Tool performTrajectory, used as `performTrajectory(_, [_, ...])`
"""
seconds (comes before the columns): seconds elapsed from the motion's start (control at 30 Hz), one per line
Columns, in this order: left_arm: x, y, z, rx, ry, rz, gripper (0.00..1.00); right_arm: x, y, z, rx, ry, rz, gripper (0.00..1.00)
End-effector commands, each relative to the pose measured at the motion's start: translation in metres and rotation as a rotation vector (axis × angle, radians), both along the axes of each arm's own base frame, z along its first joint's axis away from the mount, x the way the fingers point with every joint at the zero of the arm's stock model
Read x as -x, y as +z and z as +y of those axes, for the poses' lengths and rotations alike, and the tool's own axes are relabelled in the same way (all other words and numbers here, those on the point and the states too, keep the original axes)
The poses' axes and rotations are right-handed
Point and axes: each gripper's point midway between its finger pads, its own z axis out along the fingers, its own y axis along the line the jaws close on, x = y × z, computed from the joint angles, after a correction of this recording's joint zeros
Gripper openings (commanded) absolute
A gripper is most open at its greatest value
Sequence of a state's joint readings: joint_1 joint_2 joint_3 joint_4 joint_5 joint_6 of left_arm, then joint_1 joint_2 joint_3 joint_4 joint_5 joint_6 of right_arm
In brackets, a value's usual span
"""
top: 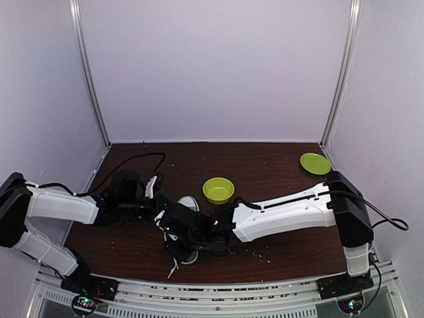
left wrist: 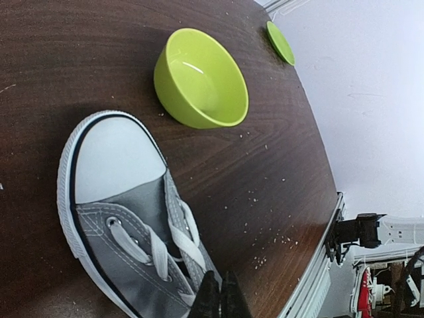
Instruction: Tie the shoes
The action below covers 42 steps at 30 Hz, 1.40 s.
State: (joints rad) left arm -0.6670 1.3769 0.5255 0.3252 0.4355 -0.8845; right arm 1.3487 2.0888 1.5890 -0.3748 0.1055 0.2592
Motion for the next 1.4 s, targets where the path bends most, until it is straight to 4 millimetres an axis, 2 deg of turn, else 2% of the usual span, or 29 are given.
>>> performTrajectory(0.0, [-0.002,0.023,-0.006,0.052,-0.015,-0.065,0.0,0.001,-0.016,0.005,0.039,0.065,-0.009,0.59])
performTrajectory(0.13, [0.0,0.025,-0.005,0.056,-0.014,-0.067,0.0,0.006,-0.013,0.01,0.011,0.122,-0.019,0.61])
performTrajectory(0.23, [0.001,0.023,-0.002,0.042,-0.006,-0.065,0.0,0.005,-0.018,0.013,0.027,0.143,-0.03,0.61])
performTrajectory(0.33, [0.001,0.02,-0.005,0.058,-0.015,-0.057,0.0,0.004,-0.027,0.008,0.079,0.137,-0.034,0.6])
performTrajectory(0.47, [0.0,0.014,-0.007,0.061,-0.016,-0.044,0.0,-0.004,-0.036,-0.014,0.15,0.099,-0.063,0.6])
performTrajectory(0.63, [-0.001,0.013,-0.009,0.068,-0.019,-0.042,0.0,-0.019,-0.059,-0.061,0.257,0.016,-0.033,0.58])
performTrajectory(0.73, [-0.001,0.012,-0.008,0.068,-0.018,-0.04,0.0,-0.026,-0.059,-0.08,0.279,-0.028,-0.036,0.58])
performTrajectory(0.8, [-0.001,0.011,-0.009,0.072,-0.02,-0.035,0.0,-0.03,-0.056,-0.085,0.269,-0.044,-0.033,0.57])
performTrajectory(0.87, [-0.001,0.01,-0.01,0.077,-0.022,-0.031,0.0,-0.028,-0.052,-0.08,0.238,-0.033,-0.02,0.57])
performTrajectory(0.97, [-0.001,0.009,-0.012,0.082,-0.026,-0.03,0.0,-0.022,-0.042,-0.06,0.151,0.006,0.015,0.56])
performTrajectory(1.2, [-0.007,0.004,-0.006,0.063,-0.028,-0.056,0.0,-0.007,-0.024,-0.013,0.005,0.123,0.094,0.43])
performTrajectory(1.37, [-0.003,0.001,-0.006,0.054,-0.071,-0.075,0.0,-0.008,-0.03,0.003,-0.006,0.128,0.106,0.4])
